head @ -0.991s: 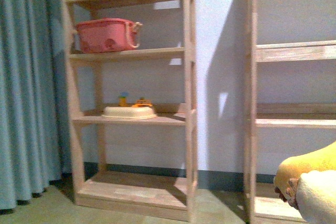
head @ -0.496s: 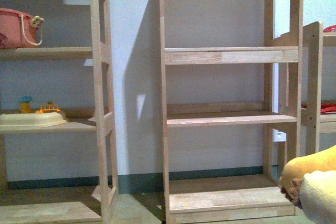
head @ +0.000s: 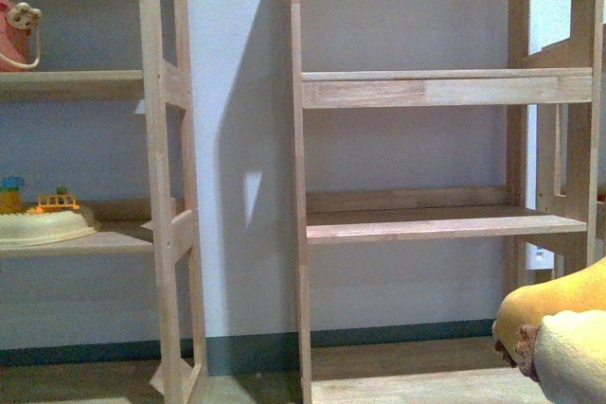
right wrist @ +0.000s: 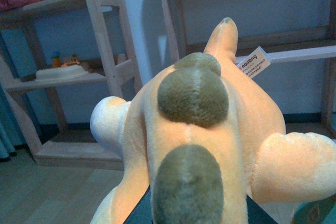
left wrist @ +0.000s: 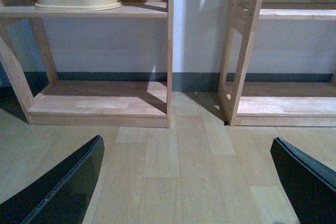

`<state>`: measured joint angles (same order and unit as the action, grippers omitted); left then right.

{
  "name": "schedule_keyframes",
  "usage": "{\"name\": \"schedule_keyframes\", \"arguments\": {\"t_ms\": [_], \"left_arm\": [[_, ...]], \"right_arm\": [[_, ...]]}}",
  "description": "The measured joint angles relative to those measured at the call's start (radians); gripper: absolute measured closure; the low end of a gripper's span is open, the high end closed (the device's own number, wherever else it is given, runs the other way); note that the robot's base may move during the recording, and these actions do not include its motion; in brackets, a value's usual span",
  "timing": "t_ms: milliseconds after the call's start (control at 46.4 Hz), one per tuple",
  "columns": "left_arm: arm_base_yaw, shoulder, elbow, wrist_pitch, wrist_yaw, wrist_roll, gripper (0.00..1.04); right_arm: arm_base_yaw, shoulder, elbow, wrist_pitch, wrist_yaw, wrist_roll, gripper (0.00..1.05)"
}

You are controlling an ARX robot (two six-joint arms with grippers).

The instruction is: Put away toys

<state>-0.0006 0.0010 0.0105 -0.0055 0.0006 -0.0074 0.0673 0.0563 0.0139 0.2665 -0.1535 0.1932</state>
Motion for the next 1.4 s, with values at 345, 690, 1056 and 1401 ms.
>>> {"name": "schedule_keyframes", "arguments": {"t_ms": [345,690,1056,1401], "left_arm": [[0.000,0.000,0.000,0.000,0.000,0.000,0.06],[0.000,0.000,0.000,0.000,-0.001,0.000,0.06],[0.000,0.000,0.000,0.000,-0.002,0.000,0.06],[0.000,0.000,0.000,0.000,0.000,0.000,0.06]], "right_arm": [[0.000,0.000,0.000,0.000,0.000,0.000,0.97],[0.000,0.000,0.000,0.000,0.000,0.000,0.97],[-0.001,0.000,0.000,0.000,0.002,0.000,0.97],[0.000,0.000,0.000,0.000,0.001,0.000,0.97]]}}
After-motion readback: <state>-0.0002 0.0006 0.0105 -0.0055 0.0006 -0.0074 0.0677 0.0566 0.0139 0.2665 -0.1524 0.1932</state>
